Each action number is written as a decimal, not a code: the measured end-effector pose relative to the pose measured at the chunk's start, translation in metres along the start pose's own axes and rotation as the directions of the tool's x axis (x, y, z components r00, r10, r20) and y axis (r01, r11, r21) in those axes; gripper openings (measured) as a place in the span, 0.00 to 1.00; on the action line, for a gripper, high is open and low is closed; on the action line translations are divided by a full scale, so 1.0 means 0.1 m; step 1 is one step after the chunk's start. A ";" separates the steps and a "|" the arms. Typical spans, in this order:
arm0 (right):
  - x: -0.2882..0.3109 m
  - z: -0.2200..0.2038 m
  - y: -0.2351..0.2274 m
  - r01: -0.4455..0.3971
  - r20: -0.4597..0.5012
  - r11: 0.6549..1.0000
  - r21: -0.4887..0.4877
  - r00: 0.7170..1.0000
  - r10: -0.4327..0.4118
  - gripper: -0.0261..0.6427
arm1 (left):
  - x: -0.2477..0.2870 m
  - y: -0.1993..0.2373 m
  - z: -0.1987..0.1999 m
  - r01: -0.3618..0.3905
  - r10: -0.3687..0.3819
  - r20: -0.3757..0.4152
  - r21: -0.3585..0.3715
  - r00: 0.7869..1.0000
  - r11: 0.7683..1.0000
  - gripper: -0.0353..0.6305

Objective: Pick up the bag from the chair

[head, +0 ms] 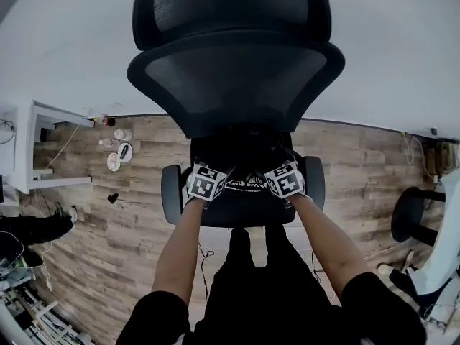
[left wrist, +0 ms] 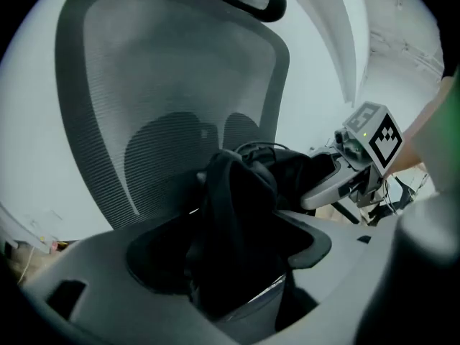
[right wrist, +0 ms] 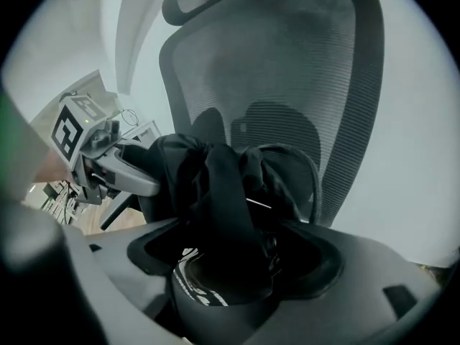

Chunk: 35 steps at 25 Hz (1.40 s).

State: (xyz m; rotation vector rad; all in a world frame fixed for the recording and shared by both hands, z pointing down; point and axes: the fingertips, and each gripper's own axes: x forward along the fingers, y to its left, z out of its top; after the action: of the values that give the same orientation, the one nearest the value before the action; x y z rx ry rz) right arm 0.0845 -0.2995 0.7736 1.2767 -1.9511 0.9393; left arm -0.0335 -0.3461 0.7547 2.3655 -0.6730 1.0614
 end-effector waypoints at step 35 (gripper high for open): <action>-1.17 0.77 0.38 0.091 0.375 0.986 -0.137 0.926 -0.033 0.11 | -1.31 -0.52 0.86 -0.033 0.022 0.446 0.016 0.895 0.999 0.11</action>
State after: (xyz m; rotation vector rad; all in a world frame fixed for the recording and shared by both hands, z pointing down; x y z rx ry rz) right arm 0.0807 -0.2945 0.6285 1.5000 -2.2030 0.5290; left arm -0.0313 -0.3241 0.5910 2.6518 -0.8559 0.5304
